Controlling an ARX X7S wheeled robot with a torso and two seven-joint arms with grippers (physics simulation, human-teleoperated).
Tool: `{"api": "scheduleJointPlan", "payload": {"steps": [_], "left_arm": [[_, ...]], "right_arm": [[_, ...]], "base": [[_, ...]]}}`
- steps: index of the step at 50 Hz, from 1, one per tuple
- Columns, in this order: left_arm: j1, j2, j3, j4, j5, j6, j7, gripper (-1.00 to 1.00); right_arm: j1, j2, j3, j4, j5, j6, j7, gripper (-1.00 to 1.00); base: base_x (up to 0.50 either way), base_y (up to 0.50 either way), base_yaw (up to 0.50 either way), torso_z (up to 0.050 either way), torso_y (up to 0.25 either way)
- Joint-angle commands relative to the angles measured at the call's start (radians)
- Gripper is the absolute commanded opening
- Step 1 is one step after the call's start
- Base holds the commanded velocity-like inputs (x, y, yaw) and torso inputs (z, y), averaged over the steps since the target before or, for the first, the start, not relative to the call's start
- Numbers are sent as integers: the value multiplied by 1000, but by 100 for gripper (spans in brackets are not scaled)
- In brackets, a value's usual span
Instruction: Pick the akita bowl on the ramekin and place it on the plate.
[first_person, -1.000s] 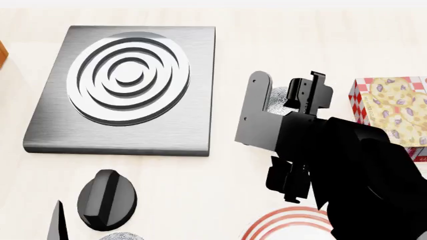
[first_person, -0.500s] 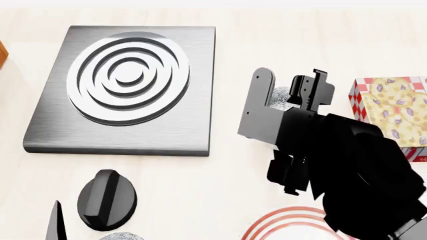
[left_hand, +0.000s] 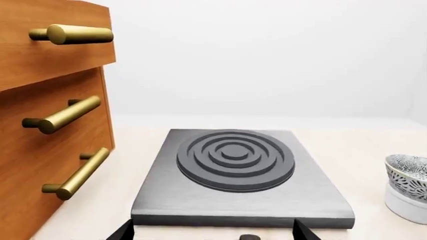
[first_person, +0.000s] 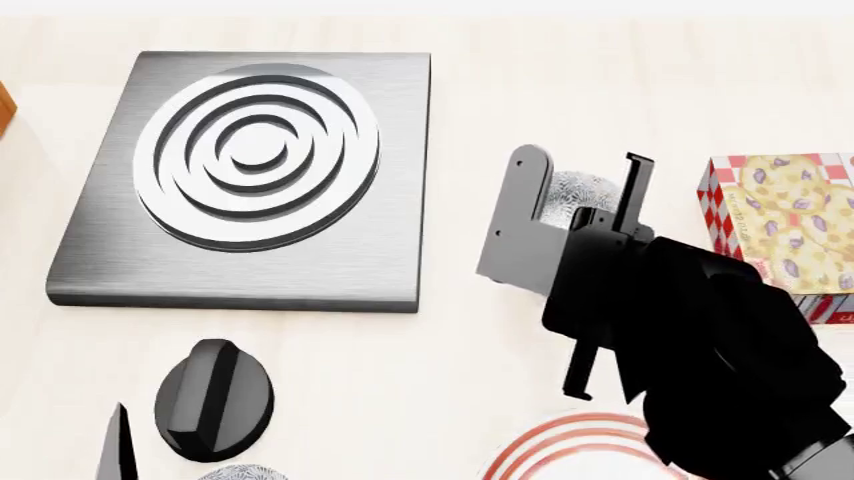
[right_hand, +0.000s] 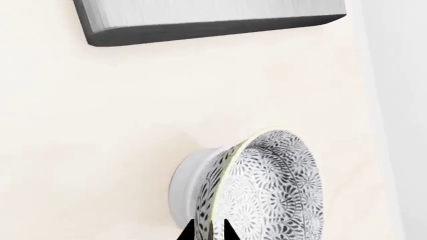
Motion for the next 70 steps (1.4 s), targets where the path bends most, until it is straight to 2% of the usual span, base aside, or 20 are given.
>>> {"api": "scheduleJointPlan", "payload": {"steps": [1, 11, 20, 36, 38, 45, 53, 58, 70], "left_arm": [[-4, -3, 8, -13, -4, 3, -3, 100], [-7, -3, 9, -22, -8, 3, -8, 100], [-8, -4, 16, -30, -5, 11, -10, 100], [-4, -12, 20, -14, -17, 18, -13, 100], [-1, -13, 20, -12, -17, 20, -14, 100], [-1, -16, 13, -6, -33, 17, -17, 100], [1, -17, 22, -8, -35, 21, -16, 100], [-2, -19, 22, -8, -40, 16, -17, 100], [-3, -24, 21, -6, -39, 15, -25, 100]], "right_arm": [[-5, 6, 3, 5, -12, -5, 6, -100], [-4, 20, 9, -27, -7, -4, 3, -100], [58, 92, 39, -152, -6, 66, -17, -100], [167, 137, 48, -190, -20, 87, -85, -100], [174, 193, 23, -340, -10, 171, -163, -100], [230, 305, -6, -641, -10, 344, -278, -100], [207, 430, -33, -916, 2, 447, -331, -100], [184, 488, 1, -1116, 65, 556, -353, -100], [105, 529, -17, -1277, 97, 612, -327, -100]], "base": [[0, 0, 0, 0, 0], [0, 0, 0, 0, 0], [0, 0, 0, 0, 0], [0, 0, 0, 0, 0], [0, 0, 0, 0, 0], [0, 0, 0, 0, 0], [0, 0, 0, 0, 0], [0, 0, 0, 0, 0], [0, 0, 0, 0, 1]]}}
